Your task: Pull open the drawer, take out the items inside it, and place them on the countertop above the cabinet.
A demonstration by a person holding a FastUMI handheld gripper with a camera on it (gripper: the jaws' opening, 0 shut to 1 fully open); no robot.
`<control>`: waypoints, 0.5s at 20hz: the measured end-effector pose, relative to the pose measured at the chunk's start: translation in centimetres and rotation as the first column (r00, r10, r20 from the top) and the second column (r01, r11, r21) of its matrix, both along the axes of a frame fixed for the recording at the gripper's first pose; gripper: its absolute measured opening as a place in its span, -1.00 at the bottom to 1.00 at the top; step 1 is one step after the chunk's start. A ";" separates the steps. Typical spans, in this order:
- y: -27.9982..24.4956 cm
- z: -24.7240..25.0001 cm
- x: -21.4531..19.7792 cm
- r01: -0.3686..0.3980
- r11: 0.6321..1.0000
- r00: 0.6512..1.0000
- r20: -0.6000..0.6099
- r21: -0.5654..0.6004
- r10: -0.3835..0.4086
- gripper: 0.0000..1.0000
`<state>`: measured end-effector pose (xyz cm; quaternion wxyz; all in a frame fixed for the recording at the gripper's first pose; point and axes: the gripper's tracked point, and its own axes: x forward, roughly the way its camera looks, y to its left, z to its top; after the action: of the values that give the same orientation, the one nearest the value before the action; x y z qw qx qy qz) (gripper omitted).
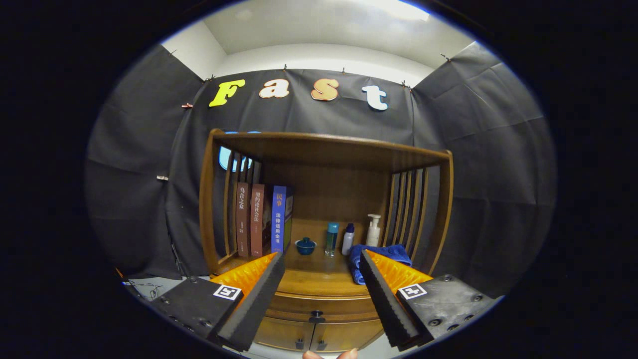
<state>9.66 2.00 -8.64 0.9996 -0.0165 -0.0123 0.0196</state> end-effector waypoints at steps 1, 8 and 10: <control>0.2 -1.6 1.1 -0.001 1.000 1.000 -0.004 0.002 0.001 0.97; 0.9 -14.6 5.6 -0.027 1.000 0.995 -0.100 0.007 0.028 0.97; 0.6 -18.3 5.9 -0.034 0.999 0.989 -0.144 -0.004 0.033 0.97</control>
<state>15.59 2.58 -26.98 0.9973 -0.0181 0.0598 0.0378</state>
